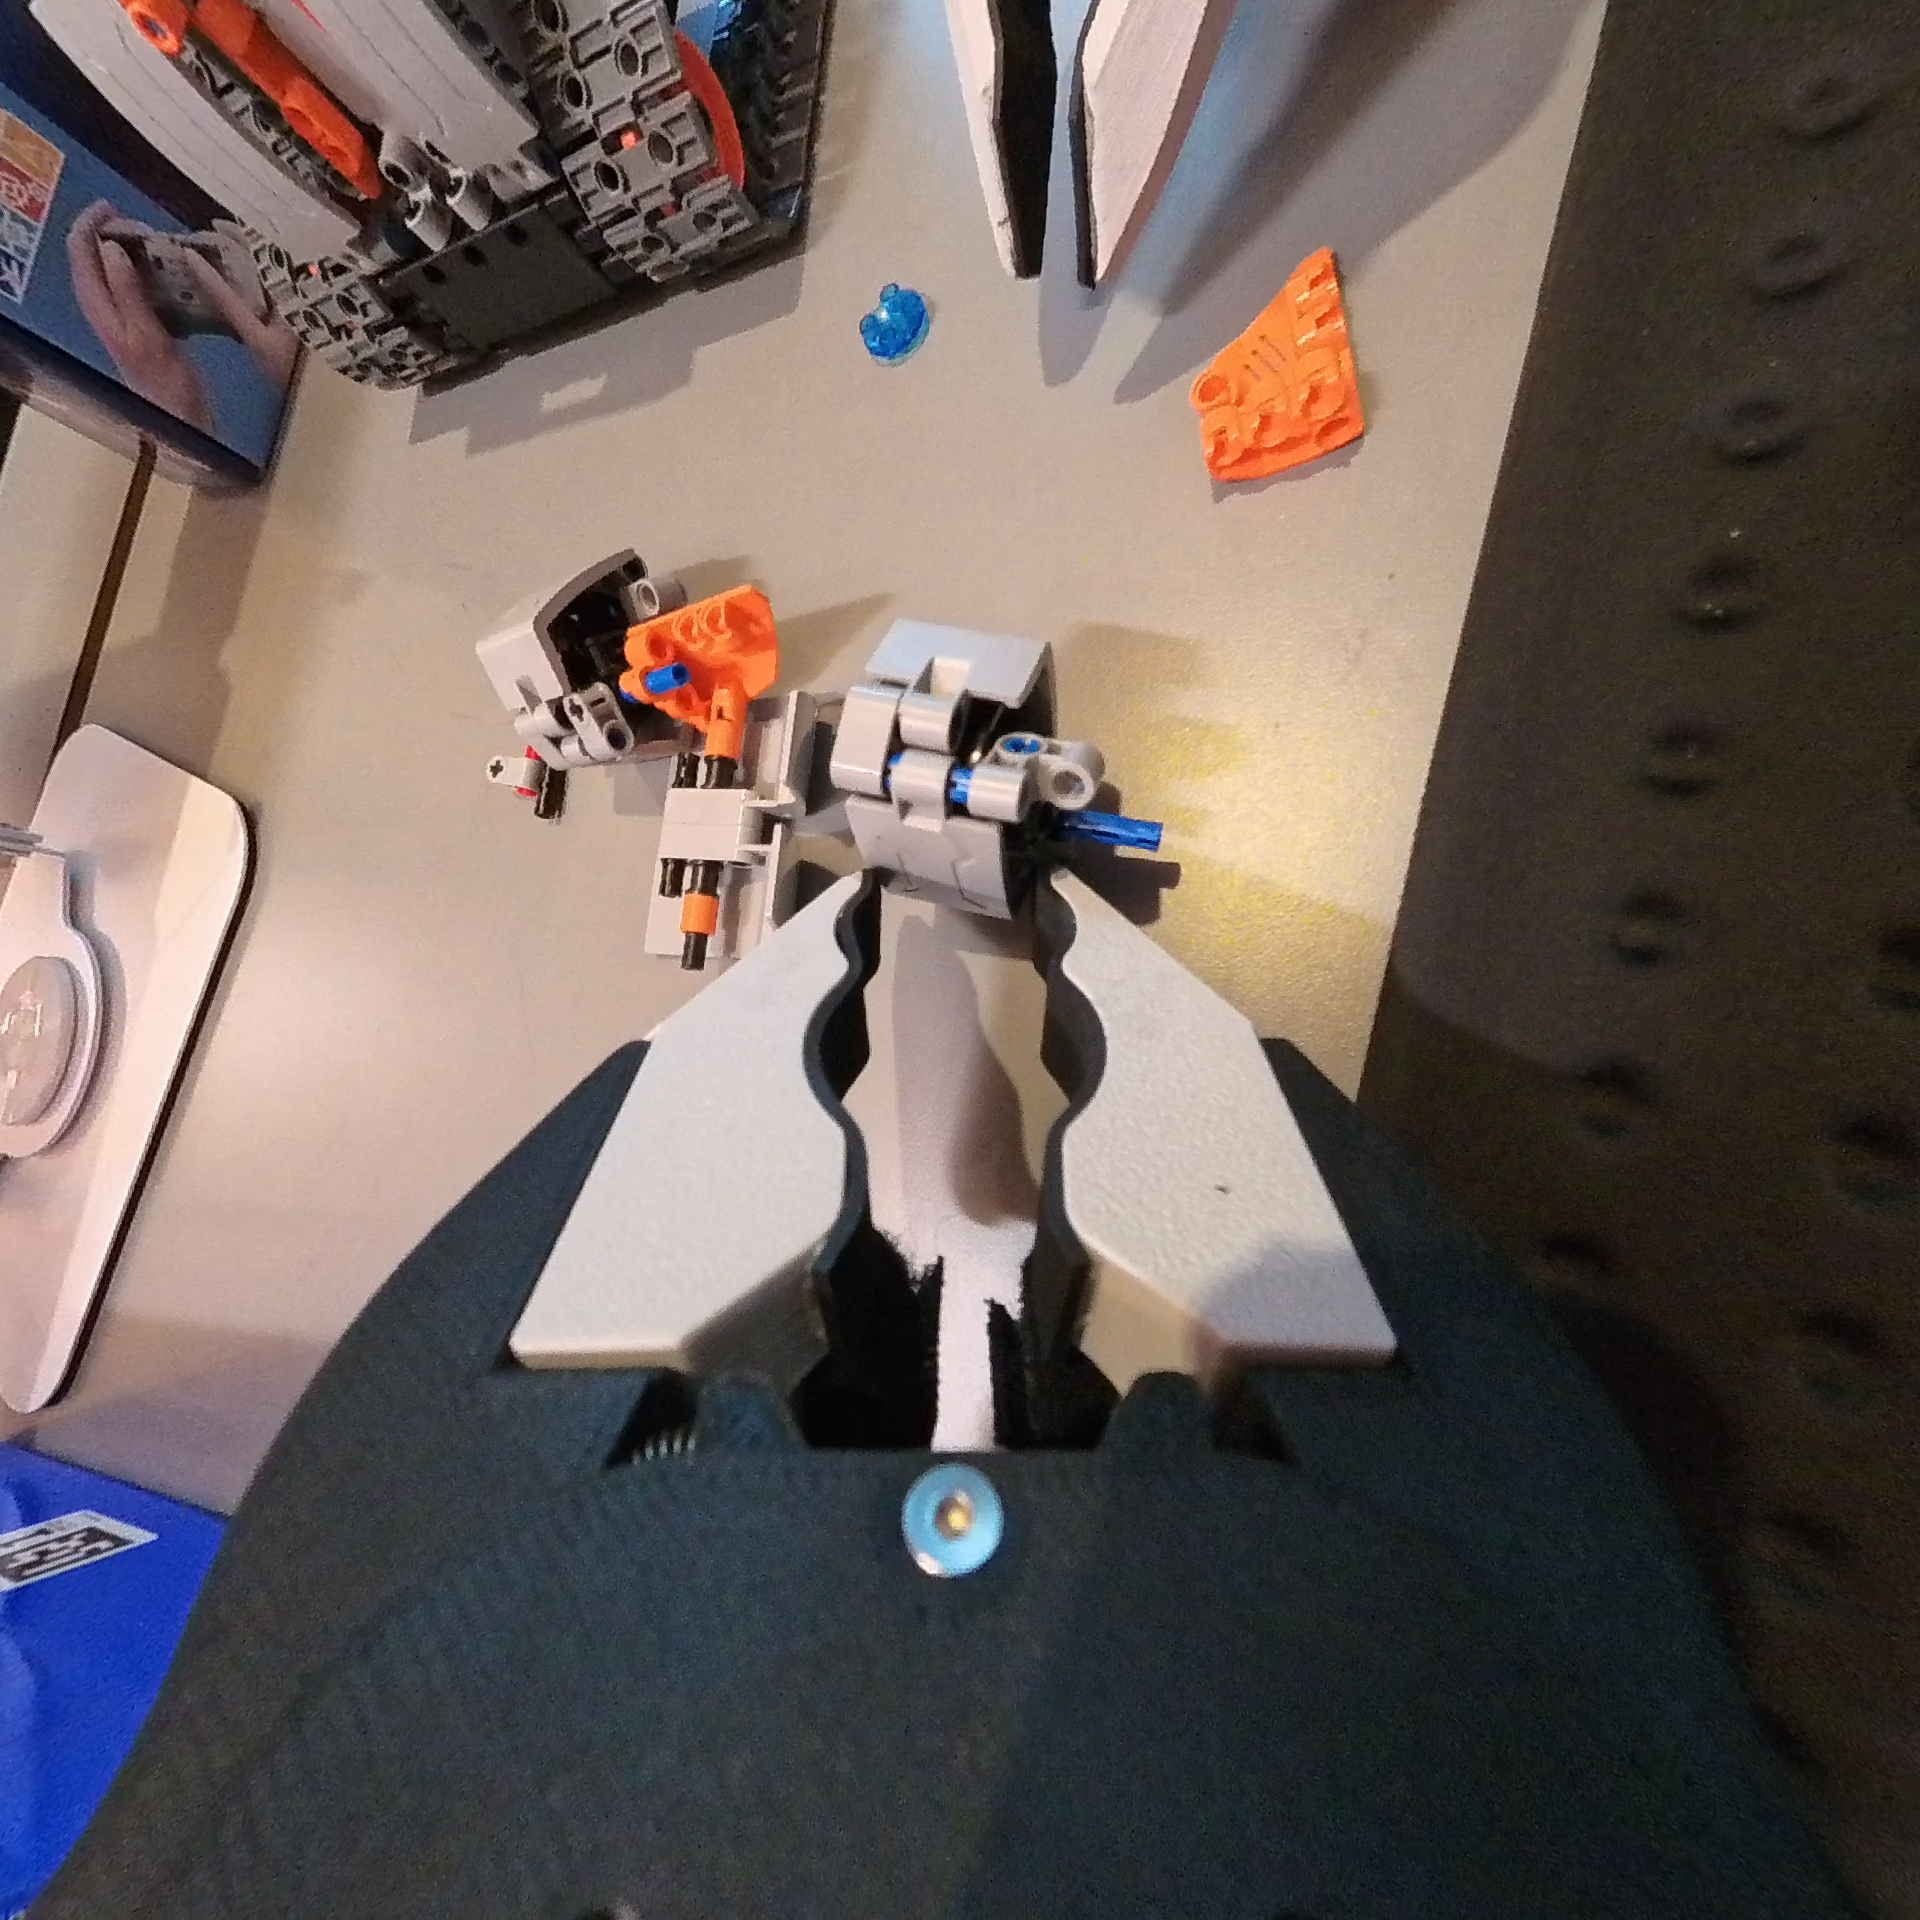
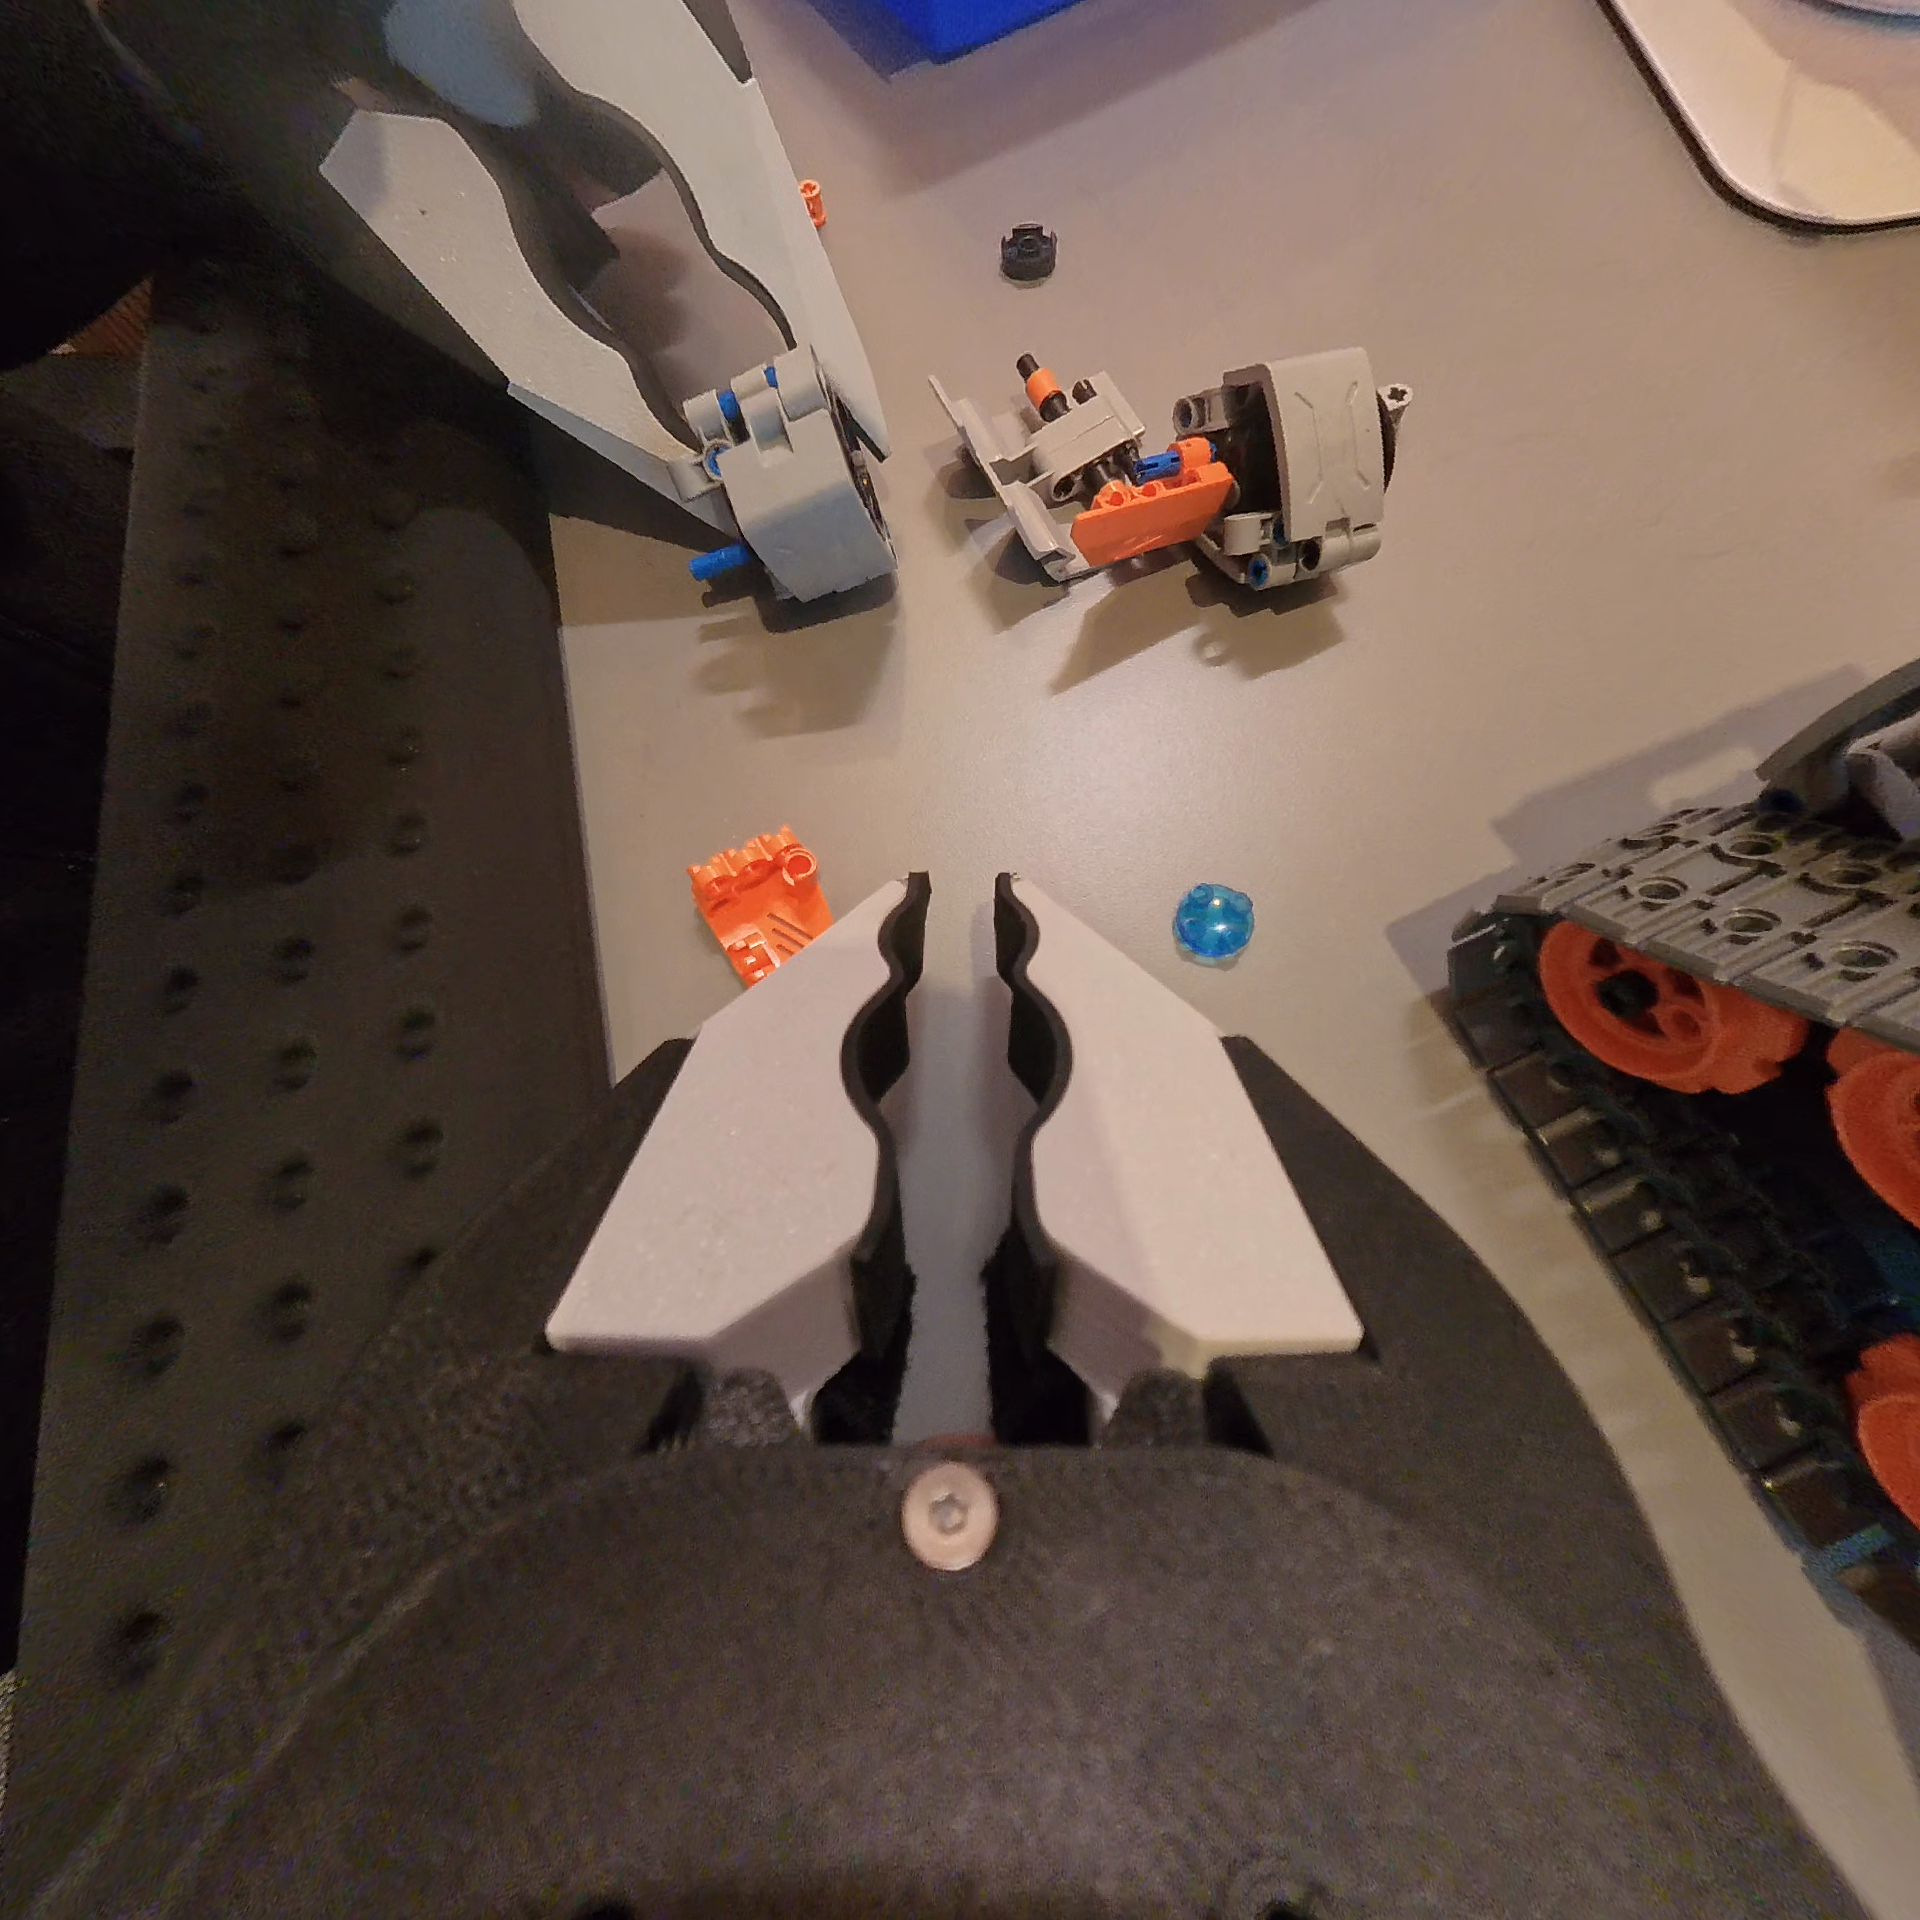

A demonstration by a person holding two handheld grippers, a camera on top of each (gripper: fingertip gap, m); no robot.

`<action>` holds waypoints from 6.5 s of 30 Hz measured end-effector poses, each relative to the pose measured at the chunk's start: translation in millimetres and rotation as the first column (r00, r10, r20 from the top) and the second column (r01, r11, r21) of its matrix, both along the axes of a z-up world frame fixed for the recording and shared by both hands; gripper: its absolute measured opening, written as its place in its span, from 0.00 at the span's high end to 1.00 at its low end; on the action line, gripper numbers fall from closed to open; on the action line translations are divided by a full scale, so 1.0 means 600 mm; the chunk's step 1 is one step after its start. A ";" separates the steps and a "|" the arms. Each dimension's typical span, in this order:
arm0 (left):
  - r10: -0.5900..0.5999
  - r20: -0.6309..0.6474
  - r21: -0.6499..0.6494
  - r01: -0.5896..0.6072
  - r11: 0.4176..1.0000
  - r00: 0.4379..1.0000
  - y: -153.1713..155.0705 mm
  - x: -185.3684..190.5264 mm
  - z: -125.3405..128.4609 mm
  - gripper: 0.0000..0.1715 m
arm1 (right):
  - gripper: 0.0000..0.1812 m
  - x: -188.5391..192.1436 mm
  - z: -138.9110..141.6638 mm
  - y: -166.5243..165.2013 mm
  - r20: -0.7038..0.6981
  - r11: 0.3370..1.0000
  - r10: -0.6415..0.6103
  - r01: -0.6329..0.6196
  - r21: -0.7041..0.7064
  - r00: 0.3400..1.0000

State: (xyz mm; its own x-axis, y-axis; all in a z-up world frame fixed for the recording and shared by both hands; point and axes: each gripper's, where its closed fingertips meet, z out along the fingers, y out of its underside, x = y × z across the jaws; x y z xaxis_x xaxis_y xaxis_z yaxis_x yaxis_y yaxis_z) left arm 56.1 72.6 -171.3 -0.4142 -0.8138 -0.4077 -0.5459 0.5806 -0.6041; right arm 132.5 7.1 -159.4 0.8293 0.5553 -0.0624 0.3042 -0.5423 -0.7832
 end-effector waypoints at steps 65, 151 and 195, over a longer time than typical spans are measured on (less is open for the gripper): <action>0.020 0.137 0.051 -0.027 0.998 0.990 -0.069 0.082 0.047 0.87 | 0.87 -0.033 0.020 0.041 0.074 0.992 -0.052 0.043 0.116 0.996; 0.017 0.192 -0.144 0.011 0.989 0.981 -0.082 0.114 0.073 0.67 | 0.87 0.005 0.109 0.035 -0.569 0.984 -0.100 0.167 0.066 0.816; -0.057 0.217 -0.070 0.074 0.995 0.974 -0.084 0.085 0.080 0.82 | 0.87 -0.030 0.068 0.012 -0.555 0.998 -0.041 0.007 -0.063 0.831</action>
State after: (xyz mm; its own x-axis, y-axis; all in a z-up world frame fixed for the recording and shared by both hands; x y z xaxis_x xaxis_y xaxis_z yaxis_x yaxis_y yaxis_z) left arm 107.1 22.2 -123.5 -0.3769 -0.8205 -0.4297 -0.3610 0.5574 -0.7476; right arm 114.5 14.6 -118.3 0.6578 0.5174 -0.5474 -0.1871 -0.5917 -0.7841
